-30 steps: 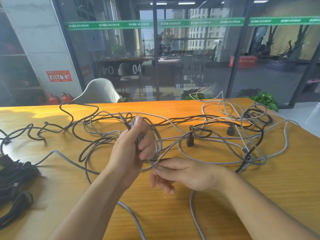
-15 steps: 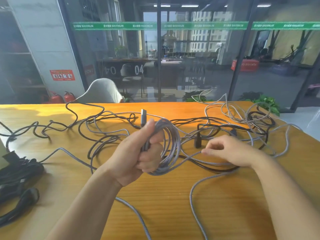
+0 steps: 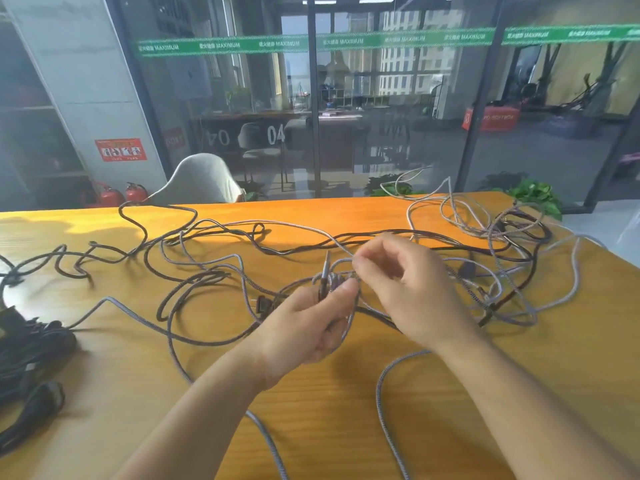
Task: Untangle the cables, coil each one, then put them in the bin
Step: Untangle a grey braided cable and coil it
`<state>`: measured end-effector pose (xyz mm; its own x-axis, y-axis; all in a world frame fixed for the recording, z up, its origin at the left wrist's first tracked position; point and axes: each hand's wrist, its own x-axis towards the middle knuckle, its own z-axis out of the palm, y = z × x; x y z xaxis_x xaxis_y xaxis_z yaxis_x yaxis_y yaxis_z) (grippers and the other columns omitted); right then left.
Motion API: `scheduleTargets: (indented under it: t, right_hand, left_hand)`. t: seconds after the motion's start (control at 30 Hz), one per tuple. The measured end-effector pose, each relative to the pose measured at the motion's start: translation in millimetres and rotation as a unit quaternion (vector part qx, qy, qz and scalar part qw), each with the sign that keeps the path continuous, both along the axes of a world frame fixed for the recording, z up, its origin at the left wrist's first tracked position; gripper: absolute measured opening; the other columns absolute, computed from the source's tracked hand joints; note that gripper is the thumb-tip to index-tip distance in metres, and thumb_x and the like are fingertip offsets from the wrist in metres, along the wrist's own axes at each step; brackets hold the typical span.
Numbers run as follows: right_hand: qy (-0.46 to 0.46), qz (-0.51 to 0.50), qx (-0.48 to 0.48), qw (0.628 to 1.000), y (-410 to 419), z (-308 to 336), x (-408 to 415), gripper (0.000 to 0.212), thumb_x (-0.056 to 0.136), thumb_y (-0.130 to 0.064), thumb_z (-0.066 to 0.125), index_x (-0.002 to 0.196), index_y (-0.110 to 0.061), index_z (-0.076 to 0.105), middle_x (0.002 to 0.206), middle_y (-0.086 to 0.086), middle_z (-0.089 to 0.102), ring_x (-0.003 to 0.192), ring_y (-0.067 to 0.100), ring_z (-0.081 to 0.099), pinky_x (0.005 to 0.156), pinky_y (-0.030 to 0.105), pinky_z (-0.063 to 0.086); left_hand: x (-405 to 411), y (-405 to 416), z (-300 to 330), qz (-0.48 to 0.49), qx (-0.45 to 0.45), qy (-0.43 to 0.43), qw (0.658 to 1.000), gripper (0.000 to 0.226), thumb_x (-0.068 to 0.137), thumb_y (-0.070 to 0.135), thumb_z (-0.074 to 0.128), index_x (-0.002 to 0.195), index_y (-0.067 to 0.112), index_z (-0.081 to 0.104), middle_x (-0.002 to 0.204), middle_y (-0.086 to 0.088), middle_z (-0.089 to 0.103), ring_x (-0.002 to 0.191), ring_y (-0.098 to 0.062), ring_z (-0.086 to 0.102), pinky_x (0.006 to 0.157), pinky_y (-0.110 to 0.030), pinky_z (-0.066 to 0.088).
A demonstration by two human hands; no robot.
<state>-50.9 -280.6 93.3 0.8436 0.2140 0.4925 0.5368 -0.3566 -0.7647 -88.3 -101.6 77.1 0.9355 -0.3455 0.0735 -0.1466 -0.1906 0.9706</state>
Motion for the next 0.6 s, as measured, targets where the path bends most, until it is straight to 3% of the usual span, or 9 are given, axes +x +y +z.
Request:
scheduleTargets:
  t: [0.07,0.2,0.3,0.43,0.53,0.6]
  right_hand:
    - [0.039,0.050,0.018,0.998,4.8,-0.3,-3.5,0.019,0.102,-0.016,0.061,0.098,-0.026,0.076,0.076,-0.017,0.064,0.069,0.007,0.060,0.067,0.028,0.050]
    - [0.057,0.059,0.003,0.997,7.8,-0.7,-7.1,0.036,0.104,-0.012,0.056,0.117,-0.038,0.078,0.100,-0.011,0.067,0.094,0.011,0.066,0.089,0.032,0.054]
    - [0.078,0.078,0.031,0.993,7.7,0.9,-9.7,0.031,0.102,-0.011,0.062,0.120,-0.030,0.077,0.101,-0.009,0.077,0.095,0.011,0.073,0.092,0.036,0.059]
    - [0.128,0.159,0.077,0.976,7.6,3.9,-12.9,0.034,0.101,0.002,0.059,0.125,-0.019,0.072,0.107,-0.003,0.080,0.109,0.011,0.074,0.102,0.035,0.056]
    - [0.183,0.239,0.100,0.948,10.5,3.2,-15.2,0.038,0.102,0.007,0.056,0.133,-0.015,0.064,0.120,0.002,0.077,0.118,0.015,0.070,0.106,0.031,0.054]
    - [0.195,0.245,0.095,0.945,11.8,0.3,-12.1,0.035,0.103,0.002,0.058,0.133,-0.017,0.062,0.124,0.001,0.075,0.120,0.016,0.069,0.106,0.032,0.053]
  left_hand:
    - [1.0,-1.8,-0.9,0.049,-0.018,-0.008,0.999,0.054,0.106,0.052,0.042,0.073,0.011,0.028,0.065,-0.011,0.020,0.056,-0.022,0.016,0.053,-0.036,0.014]
    - [1.7,-2.4,1.1,0.111,-0.055,-0.032,0.992,0.056,0.103,0.057,0.042,0.073,0.013,0.024,0.066,-0.012,0.016,0.057,-0.024,0.014,0.053,-0.035,0.014]
    - [3.0,-3.9,0.7,0.145,-0.077,-0.043,0.986,0.057,0.105,0.055,0.040,0.071,0.012,0.024,0.062,-0.008,0.017,0.054,-0.021,0.013,0.050,-0.031,0.016]
    - [4.9,1.1,1.9,0.199,-0.113,-0.044,0.972,0.067,0.103,0.057,0.045,0.076,-0.004,0.036,0.064,-0.006,0.017,0.054,-0.019,0.014,0.049,-0.029,0.015]
    - [5.4,5.8,3.5,0.249,-0.126,-0.051,0.959,0.052,0.104,0.048,0.054,0.071,0.011,0.038,0.056,0.005,0.021,0.048,-0.014,0.018,0.045,-0.021,0.020]
    - [7.4,8.8,3.4,0.268,-0.140,-0.046,0.952,0.043,0.106,0.035,0.056,0.070,0.022,0.036,0.056,0.008,0.022,0.048,-0.013,0.018,0.045,-0.023,0.020]
